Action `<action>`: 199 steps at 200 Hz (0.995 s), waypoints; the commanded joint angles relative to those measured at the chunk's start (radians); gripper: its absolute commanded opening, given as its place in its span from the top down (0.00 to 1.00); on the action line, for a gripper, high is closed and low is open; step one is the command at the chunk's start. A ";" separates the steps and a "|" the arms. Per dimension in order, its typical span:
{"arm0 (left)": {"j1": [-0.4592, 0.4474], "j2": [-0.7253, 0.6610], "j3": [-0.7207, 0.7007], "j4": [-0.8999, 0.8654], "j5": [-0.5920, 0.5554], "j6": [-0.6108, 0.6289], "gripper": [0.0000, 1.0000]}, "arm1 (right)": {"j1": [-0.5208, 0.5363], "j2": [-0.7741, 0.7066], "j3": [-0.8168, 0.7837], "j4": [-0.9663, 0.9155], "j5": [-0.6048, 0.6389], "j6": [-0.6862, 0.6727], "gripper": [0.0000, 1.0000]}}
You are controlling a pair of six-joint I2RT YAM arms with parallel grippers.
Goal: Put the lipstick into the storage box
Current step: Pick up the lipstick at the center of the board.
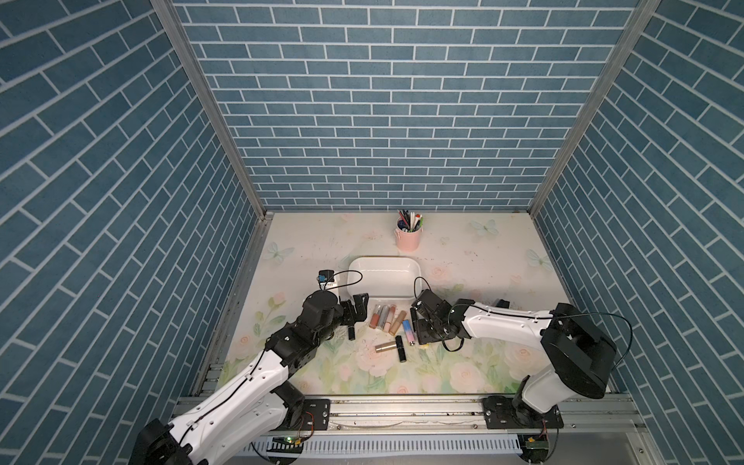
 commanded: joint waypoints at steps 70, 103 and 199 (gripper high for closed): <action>-0.006 -0.007 -0.007 -0.014 -0.011 0.013 0.00 | 0.004 0.004 0.001 -0.027 0.025 0.017 0.71; -0.006 -0.013 -0.007 -0.020 -0.012 0.009 0.00 | 0.003 -0.002 -0.003 -0.029 0.031 0.016 0.86; -0.005 0.016 0.126 -0.032 0.067 0.023 0.00 | -0.035 -0.247 0.027 -0.086 0.008 0.027 0.95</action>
